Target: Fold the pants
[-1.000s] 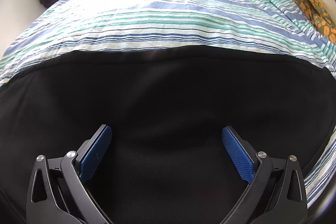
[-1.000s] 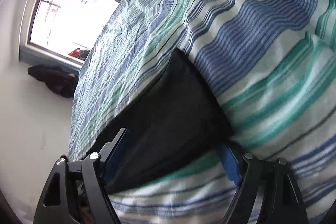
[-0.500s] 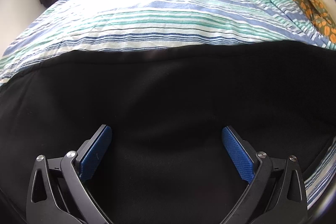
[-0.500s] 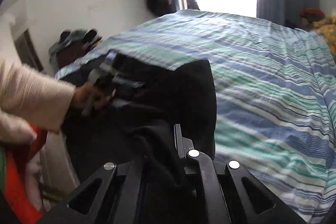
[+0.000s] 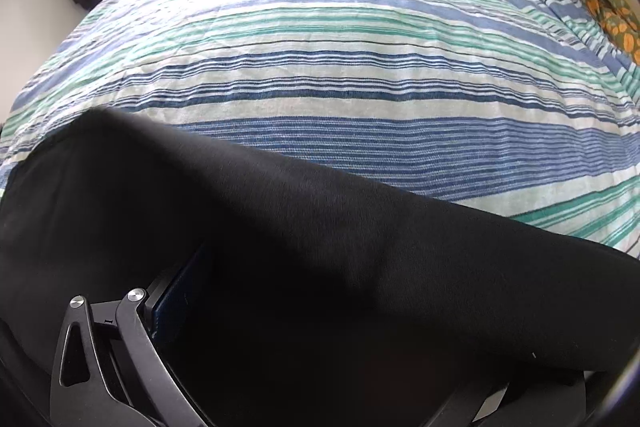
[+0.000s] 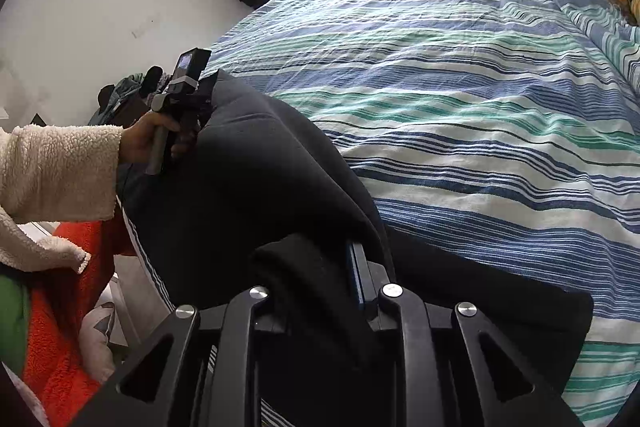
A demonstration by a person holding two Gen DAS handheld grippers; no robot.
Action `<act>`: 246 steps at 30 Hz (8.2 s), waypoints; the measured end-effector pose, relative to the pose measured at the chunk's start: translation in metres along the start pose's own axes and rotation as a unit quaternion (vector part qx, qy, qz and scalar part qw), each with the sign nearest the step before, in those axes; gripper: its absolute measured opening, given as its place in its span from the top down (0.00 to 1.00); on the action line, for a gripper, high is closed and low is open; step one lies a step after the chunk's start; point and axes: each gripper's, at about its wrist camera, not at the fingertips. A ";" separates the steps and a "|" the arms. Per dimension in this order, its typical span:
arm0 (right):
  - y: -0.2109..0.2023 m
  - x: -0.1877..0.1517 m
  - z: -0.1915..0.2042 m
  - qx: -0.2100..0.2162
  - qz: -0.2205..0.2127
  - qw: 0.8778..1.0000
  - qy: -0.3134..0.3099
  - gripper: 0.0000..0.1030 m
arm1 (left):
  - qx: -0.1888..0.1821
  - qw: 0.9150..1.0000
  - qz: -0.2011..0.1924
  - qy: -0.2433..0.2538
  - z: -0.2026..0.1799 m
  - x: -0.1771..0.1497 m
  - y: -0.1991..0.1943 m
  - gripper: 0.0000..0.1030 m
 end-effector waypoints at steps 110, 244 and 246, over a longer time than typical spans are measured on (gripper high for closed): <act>-0.015 -0.062 -0.065 -0.275 -0.067 0.926 0.250 0.92 | -0.117 0.977 -0.005 -0.178 0.102 -0.192 -0.128 0.80; 0.013 -0.060 -0.032 -0.252 0.026 0.951 0.176 0.20 | -0.076 0.976 0.010 0.202 -0.184 -0.170 -0.131 0.06; -0.021 -0.063 -0.041 -0.151 -0.070 0.958 0.234 0.24 | -0.077 0.976 0.013 0.202 -0.182 -0.171 -0.131 0.06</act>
Point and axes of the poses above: each gripper's, at about its wrist camera, not at the fingertips, and y roughly the way its jaws point, z to its left, x to its top, and after that the axes turned 5 degrees about y, right-handed
